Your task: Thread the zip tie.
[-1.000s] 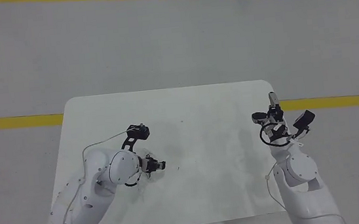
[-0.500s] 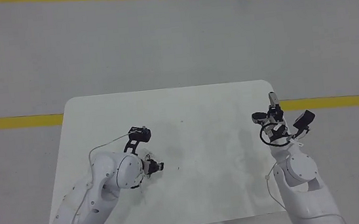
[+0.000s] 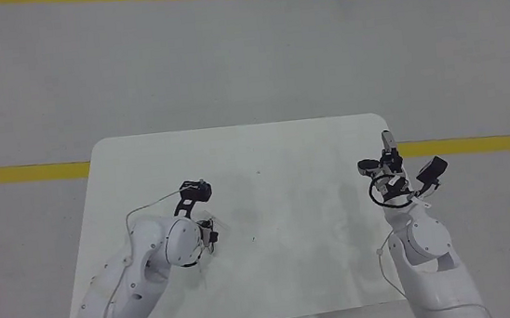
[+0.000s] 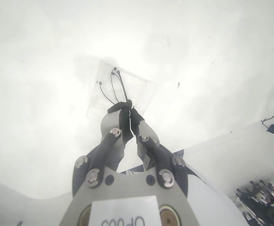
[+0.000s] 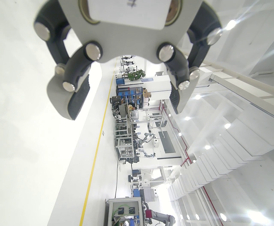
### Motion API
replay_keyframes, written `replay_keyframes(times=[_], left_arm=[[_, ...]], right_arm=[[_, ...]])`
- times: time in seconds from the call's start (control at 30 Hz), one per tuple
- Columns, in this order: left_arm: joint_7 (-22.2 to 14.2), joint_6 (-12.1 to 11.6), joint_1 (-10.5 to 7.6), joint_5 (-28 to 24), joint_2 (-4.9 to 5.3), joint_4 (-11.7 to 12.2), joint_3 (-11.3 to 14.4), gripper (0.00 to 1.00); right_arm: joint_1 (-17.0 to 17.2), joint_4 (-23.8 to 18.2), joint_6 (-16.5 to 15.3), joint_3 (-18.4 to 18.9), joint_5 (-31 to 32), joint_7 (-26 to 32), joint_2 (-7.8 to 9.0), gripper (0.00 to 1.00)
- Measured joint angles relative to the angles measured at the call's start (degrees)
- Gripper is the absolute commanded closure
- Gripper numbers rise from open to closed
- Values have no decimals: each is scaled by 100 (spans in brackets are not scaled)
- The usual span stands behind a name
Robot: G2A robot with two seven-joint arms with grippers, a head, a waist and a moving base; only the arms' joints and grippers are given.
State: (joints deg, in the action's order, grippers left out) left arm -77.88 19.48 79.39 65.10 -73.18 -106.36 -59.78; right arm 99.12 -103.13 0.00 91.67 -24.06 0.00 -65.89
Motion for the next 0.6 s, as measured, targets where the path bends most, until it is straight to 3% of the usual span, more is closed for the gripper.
replay_keyframes(times=[0.33, 0.6], left_arm=[[0, 0, -184, 81, -105, 487, 104, 94], [-37, 0, -366, 193, -199, 903, 172, 85]], right_arm=[[0, 0, 0, 0, 0, 0, 0, 0], [0, 0, 0, 0, 0, 0, 0, 0]])
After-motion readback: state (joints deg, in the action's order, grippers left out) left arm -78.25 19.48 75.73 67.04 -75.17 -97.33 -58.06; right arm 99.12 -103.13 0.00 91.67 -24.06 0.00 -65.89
